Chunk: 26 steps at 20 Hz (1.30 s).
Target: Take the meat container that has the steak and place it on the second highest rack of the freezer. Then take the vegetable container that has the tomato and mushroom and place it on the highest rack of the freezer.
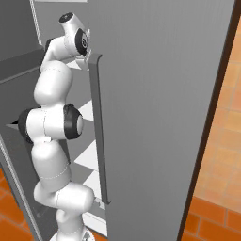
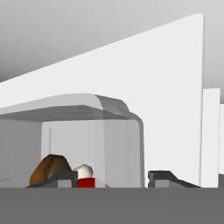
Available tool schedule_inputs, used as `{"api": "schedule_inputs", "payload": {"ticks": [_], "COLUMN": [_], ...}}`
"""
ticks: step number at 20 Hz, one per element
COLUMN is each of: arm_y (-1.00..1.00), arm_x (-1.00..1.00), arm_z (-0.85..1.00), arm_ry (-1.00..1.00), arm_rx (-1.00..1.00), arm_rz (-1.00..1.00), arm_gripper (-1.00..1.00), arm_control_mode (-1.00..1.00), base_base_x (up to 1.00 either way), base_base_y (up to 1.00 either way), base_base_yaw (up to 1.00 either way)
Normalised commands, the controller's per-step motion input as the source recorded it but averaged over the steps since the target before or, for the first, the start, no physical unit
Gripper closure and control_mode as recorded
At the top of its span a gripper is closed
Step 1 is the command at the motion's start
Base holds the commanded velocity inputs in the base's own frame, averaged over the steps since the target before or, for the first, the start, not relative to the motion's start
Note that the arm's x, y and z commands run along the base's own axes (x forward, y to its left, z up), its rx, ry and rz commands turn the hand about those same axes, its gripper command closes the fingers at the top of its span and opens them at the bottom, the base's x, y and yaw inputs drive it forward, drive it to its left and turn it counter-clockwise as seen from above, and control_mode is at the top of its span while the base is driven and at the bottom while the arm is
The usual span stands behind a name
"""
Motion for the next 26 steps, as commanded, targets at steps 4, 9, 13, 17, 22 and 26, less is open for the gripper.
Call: {"api": "schedule_inputs", "payload": {"ticks": [4,9,13,17,22,26], "arm_y": [0.00,0.00,-0.08,-0.14,-0.08,0.08], "arm_x": [-0.13,-0.94,-1.00,-1.00,-1.00,-1.00], "arm_z": [0.00,0.04,0.00,0.01,-0.12,-0.24], "arm_ry": [-0.02,-0.20,-0.27,-0.18,0.00,0.00], "arm_rx": [0.00,0.00,0.00,0.00,0.00,-0.02], "arm_rz": [0.00,0.00,0.00,0.01,0.02,0.00], "arm_gripper": [-1.00,-1.00,-1.00,-1.00,-1.00,-1.00], "arm_control_mode": [-1.00,-1.00,-1.00,-1.00,-1.00,-1.00], "base_base_x": [0.00,0.00,0.00,0.00,0.00,0.00], "base_base_y": [0.00,0.00,0.00,0.00,0.00,0.00], "base_base_yaw": [0.00,0.00,0.00,0.00,0.00,0.00]}}
